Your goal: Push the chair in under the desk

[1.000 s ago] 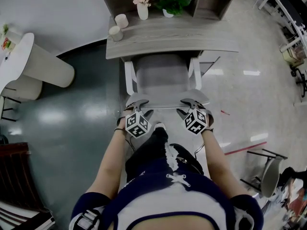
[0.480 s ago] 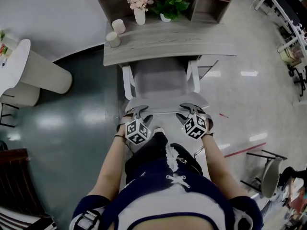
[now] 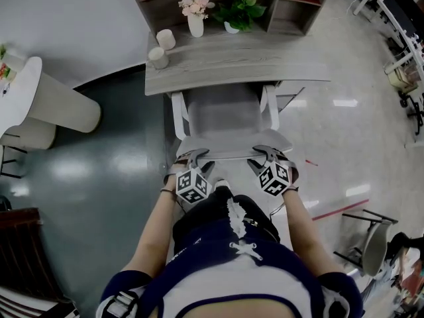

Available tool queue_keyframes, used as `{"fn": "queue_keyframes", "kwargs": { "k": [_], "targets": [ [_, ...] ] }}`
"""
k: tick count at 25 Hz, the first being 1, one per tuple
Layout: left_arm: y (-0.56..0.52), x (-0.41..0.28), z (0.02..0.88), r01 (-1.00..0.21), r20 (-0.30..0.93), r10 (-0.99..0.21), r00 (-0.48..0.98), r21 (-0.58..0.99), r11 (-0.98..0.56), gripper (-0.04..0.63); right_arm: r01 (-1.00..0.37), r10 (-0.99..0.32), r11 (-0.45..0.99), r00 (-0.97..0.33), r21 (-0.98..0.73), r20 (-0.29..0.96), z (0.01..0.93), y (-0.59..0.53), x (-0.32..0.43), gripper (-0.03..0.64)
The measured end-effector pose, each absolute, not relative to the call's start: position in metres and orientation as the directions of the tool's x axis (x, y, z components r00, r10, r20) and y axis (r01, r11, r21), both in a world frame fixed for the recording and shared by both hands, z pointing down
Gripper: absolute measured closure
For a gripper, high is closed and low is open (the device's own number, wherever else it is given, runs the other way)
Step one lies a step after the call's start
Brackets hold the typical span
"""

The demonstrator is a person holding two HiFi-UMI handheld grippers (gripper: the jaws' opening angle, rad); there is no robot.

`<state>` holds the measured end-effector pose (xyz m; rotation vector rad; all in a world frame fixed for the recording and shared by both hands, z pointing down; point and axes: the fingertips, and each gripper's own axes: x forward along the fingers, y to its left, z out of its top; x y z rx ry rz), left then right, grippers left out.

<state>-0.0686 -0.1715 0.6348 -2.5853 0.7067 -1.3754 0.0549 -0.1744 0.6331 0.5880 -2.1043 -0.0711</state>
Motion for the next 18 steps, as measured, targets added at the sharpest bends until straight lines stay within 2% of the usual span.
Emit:
{"fn": "queue_keyframes", "kwargs": {
  "k": [18],
  "targets": [
    [-0.187, -0.07, 0.633, -0.33, 0.73, -0.476, 0.491, -0.35, -0.877, 0.425, -0.392, -0.451, 0.876, -0.455, 0.282, 0.768, 0.634, -0.192, 0.054, 0.457]
  ]
}}
